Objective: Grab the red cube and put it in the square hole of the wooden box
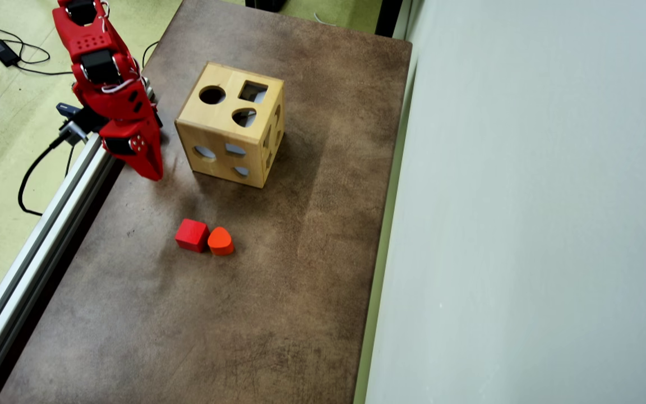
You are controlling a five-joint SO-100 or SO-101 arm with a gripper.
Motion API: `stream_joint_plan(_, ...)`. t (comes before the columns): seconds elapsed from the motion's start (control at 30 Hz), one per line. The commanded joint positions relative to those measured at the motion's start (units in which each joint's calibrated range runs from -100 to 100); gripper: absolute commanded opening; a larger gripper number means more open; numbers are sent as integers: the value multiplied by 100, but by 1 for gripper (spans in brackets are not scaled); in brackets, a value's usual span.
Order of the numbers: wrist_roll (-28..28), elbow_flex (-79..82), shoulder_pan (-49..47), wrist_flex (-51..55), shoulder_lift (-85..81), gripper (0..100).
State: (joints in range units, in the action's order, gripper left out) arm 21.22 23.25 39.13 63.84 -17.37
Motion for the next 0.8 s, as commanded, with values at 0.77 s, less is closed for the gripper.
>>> stream_joint_plan(0.77, 405, -134, -27, -1113, 1538, 22)
